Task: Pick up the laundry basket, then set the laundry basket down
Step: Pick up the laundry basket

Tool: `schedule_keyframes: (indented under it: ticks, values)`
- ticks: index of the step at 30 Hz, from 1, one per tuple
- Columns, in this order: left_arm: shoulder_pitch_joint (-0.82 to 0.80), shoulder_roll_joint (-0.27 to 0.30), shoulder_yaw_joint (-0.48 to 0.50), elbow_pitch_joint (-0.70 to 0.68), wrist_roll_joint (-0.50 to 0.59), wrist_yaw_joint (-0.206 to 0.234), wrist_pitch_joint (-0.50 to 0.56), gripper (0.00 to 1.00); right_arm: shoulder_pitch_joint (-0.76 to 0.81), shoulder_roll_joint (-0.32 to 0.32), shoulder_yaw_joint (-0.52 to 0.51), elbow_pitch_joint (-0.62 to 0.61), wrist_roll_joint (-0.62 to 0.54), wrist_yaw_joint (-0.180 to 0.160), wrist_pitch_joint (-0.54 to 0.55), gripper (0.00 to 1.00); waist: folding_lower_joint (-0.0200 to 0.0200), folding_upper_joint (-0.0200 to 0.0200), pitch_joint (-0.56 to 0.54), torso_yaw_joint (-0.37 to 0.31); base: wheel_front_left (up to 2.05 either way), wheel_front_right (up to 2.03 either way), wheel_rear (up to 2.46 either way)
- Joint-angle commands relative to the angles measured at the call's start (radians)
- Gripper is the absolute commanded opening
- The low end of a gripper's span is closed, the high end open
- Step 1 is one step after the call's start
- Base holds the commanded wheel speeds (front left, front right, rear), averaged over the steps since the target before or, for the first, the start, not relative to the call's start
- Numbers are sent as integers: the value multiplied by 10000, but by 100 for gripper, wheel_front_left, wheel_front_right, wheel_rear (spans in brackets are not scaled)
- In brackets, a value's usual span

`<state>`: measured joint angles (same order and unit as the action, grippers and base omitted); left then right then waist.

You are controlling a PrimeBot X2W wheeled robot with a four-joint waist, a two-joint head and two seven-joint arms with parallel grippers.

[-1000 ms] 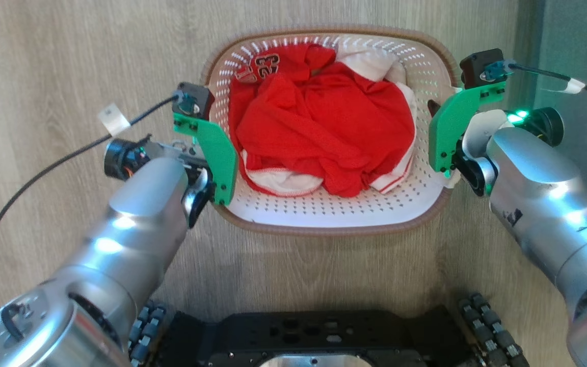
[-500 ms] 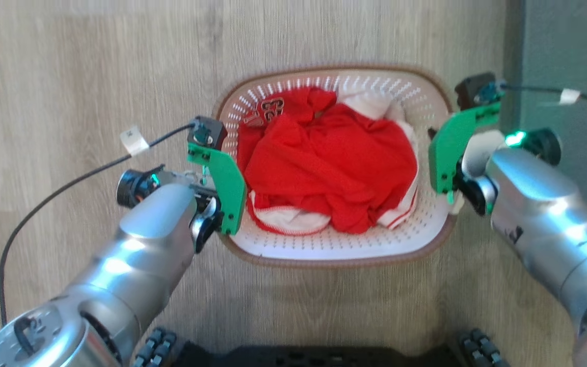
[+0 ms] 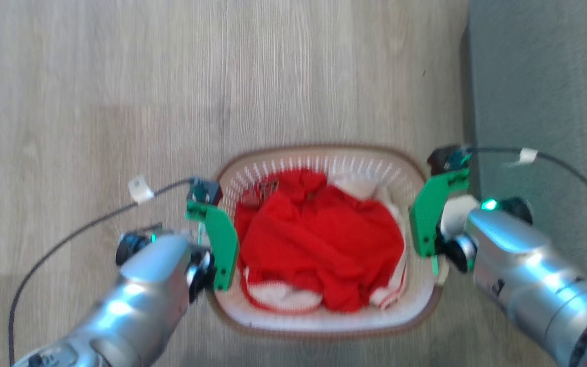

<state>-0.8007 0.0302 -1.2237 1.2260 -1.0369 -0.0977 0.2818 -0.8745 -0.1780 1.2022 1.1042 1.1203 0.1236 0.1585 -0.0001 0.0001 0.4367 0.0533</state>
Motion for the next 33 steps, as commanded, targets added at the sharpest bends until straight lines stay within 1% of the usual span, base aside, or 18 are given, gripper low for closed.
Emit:
schedule_keyframes:
  ticks: [1,9,17,29,33]
  values:
    - [27,200,-139,43,82,-119,83,0,443,125,290,-218,-79,71,112,0,1,-1,-829,-108,0,0,0]
    - [672,200,-268,201,19,-289,590,0,1117,384,577,-463,166,71,719,0,1,-1,-2066,-160,0,0,0]
    - [943,216,-299,43,-240,-324,1163,0,1466,403,683,-570,304,71,1118,0,1,-1,-2974,21,0,0,0]
    - [1382,590,-452,-706,-336,-328,1992,0,1762,663,748,-585,433,71,1549,0,1,-1,-4233,303,0,0,0]
    - [1566,732,-475,-893,-424,-329,2076,0,1885,720,759,-590,406,71,1678,0,1,-1,-4513,422,0,0,0]
